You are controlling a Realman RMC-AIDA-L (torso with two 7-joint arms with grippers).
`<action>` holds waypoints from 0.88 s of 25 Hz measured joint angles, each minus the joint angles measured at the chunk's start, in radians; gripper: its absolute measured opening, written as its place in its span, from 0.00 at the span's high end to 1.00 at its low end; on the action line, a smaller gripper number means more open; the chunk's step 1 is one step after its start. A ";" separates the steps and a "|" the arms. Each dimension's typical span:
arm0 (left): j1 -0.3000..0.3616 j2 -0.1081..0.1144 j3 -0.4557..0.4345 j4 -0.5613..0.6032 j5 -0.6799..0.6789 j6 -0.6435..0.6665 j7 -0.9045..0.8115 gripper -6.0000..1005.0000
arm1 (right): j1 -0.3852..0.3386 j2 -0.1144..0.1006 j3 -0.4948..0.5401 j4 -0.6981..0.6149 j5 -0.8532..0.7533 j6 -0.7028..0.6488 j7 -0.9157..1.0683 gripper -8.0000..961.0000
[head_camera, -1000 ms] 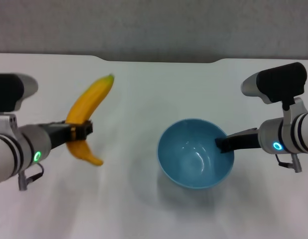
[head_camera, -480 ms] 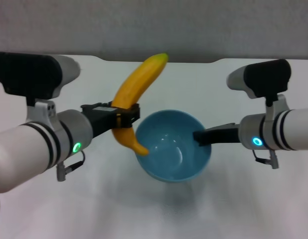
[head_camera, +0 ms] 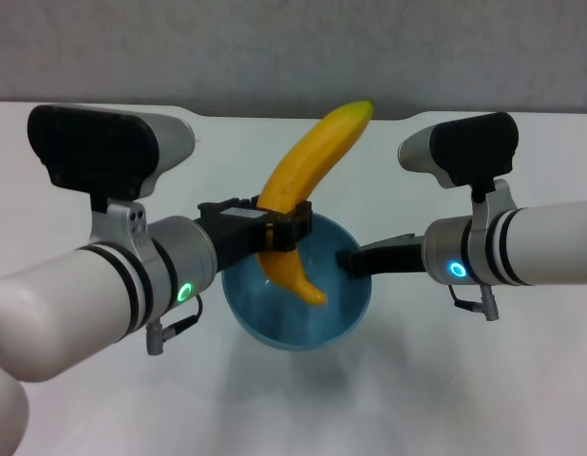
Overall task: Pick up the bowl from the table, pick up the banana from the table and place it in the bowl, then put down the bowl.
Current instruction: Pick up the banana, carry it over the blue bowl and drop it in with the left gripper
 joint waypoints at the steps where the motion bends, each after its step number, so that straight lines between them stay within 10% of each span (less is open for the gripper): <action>1: -0.001 0.000 0.001 0.008 -0.001 -0.003 0.000 0.44 | 0.000 0.000 0.000 0.003 0.000 0.000 0.000 0.96; 22: -0.066 0.001 0.031 0.139 -0.007 -0.036 -0.001 0.42 | 0.000 0.000 -0.012 0.029 0.001 0.004 -0.001 0.96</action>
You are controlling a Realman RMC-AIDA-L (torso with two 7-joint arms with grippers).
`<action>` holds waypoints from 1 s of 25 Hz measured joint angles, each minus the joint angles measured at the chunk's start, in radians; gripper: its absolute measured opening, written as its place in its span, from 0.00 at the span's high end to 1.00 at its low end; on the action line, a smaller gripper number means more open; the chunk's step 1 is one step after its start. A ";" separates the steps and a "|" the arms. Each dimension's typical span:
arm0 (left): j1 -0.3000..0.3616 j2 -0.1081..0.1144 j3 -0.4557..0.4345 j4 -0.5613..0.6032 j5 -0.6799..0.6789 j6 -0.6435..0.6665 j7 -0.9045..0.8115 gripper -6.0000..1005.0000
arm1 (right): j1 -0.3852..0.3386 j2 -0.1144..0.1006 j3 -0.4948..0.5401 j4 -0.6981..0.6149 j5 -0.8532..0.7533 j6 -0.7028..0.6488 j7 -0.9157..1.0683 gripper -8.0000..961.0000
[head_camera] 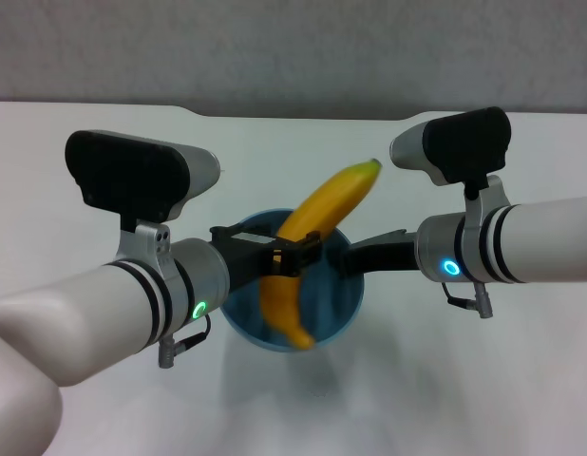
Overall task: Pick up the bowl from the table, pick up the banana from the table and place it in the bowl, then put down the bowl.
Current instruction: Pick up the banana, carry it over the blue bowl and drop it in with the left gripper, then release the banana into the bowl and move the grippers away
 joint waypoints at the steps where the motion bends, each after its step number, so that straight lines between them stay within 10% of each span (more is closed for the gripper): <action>1: 0.000 0.000 0.000 0.000 0.001 -0.001 0.000 0.42 | 0.000 0.000 0.000 -0.001 0.000 0.000 0.000 0.96; 14: 0.101 0.004 -0.114 -0.048 0.045 -0.008 0.000 0.11 | 0.016 -0.003 0.029 -0.058 0.000 0.038 0.009 0.96; 25: 0.184 0.003 -0.259 -0.019 0.061 -0.014 0.000 0.11 | 0.230 -0.004 0.189 -0.300 0.000 0.167 0.011 0.96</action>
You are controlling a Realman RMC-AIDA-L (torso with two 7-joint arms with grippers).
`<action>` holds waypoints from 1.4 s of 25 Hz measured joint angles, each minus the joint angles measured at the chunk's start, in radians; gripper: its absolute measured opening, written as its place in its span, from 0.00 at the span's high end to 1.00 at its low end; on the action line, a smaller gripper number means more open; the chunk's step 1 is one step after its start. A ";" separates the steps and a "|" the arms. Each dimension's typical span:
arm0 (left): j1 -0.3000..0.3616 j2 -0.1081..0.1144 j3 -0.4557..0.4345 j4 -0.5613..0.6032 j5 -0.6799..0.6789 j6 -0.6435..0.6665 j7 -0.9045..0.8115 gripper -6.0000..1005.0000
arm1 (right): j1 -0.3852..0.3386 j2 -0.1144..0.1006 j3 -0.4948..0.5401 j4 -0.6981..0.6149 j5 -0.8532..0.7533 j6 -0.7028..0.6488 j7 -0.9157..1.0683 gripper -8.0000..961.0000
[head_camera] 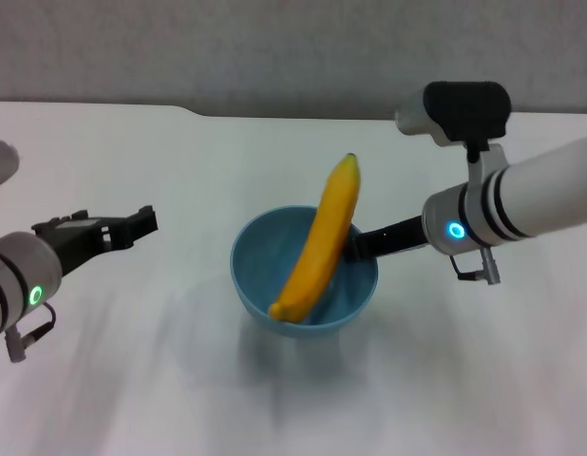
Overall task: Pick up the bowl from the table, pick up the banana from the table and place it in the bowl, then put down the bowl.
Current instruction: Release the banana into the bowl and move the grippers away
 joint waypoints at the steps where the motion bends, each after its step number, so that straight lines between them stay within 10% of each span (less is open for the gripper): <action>1: 0.003 0.000 -0.002 0.004 0.001 -0.002 0.000 0.11 | 0.024 0.000 0.003 -0.034 0.000 0.001 0.000 0.96; 8: 0.000 -0.005 -0.009 0.041 0.010 -0.003 -0.003 0.11 | 0.103 -0.001 0.002 -0.146 -0.001 0.007 -0.005 0.96; 35: -0.006 -0.003 -0.014 0.050 0.009 -0.005 -0.002 0.11 | 0.045 0.004 -0.037 -0.168 -0.002 0.007 -0.027 0.96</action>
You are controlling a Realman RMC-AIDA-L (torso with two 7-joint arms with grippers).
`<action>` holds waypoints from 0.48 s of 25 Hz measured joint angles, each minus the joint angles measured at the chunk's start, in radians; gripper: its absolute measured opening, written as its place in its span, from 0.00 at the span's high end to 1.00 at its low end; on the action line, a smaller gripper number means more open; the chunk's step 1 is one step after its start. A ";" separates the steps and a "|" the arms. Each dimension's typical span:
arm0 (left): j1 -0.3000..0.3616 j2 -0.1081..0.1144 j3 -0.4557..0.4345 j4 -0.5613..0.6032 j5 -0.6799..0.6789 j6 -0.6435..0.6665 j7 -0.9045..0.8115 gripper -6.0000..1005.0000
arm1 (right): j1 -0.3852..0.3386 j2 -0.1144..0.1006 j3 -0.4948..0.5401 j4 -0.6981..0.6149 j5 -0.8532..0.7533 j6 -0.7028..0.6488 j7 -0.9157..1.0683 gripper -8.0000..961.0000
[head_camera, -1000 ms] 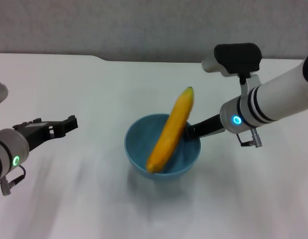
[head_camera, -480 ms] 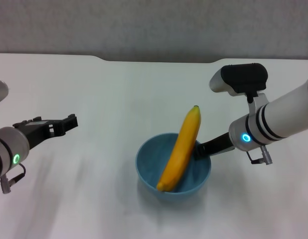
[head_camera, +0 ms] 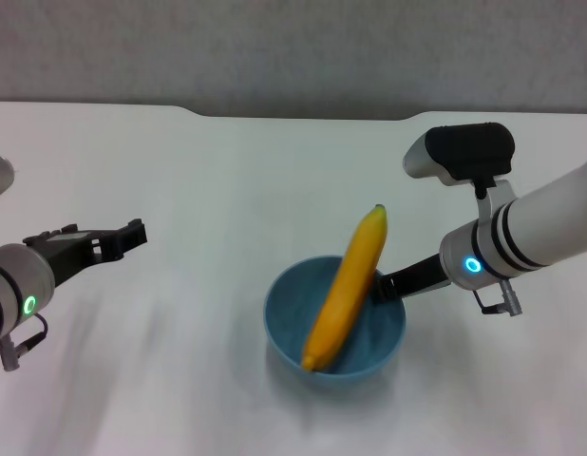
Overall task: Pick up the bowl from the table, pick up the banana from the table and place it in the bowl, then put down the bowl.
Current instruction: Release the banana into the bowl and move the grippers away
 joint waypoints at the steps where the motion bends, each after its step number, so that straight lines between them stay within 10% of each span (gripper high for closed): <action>1: 0.000 0.000 0.000 0.000 0.000 -0.002 0.000 0.11 | -0.002 0.000 0.000 0.001 0.000 -0.002 -0.003 0.96; 12: 0.005 0.000 0.000 0.004 0.001 -0.008 0.000 0.11 | -0.035 0.000 -0.018 0.054 -0.008 0.010 -0.036 0.70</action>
